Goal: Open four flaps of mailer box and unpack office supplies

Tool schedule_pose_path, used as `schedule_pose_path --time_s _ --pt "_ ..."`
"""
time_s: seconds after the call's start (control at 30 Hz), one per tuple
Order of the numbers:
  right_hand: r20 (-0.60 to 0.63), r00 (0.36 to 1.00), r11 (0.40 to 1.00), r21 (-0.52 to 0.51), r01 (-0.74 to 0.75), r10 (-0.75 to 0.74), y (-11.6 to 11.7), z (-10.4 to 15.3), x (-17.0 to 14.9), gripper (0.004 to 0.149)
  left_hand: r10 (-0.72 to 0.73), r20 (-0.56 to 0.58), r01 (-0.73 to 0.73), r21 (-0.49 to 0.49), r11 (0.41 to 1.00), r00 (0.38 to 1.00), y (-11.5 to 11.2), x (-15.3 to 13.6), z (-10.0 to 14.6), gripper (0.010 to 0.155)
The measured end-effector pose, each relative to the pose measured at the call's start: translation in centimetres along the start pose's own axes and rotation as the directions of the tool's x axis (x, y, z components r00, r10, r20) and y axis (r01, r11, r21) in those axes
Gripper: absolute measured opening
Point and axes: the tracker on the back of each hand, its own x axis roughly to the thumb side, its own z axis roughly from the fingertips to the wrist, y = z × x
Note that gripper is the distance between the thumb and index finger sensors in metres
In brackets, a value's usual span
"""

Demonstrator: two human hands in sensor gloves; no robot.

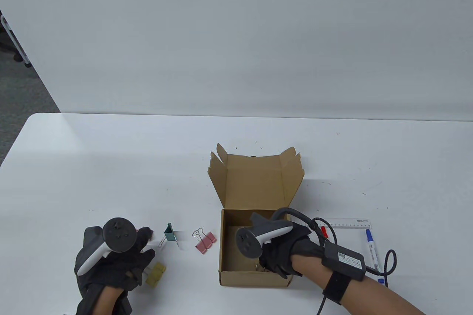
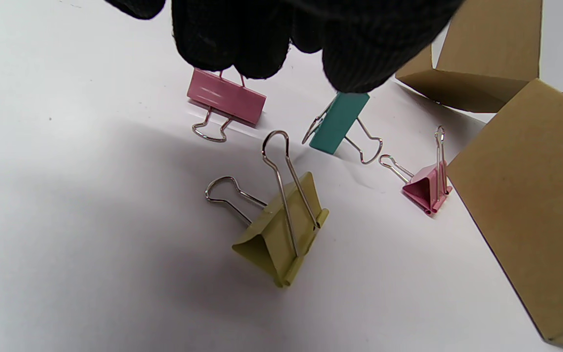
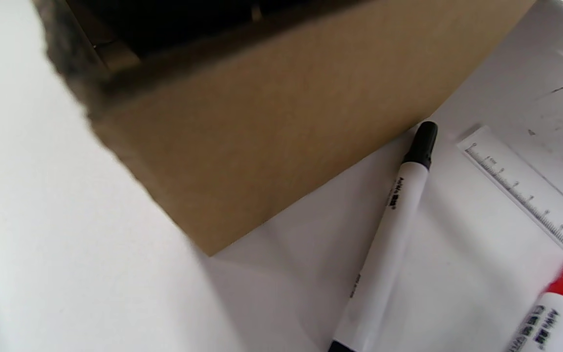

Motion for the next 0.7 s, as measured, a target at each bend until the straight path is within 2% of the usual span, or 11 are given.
schedule_pose_path --time_s 0.7 --pt "-0.022 0.999 0.997 -0.071 0.022 -0.024 -1.1 0.7 -0.8 0.032 0.001 0.001 -0.001 0.002 1.000 1.000 0.0 0.0 0.0 0.065"
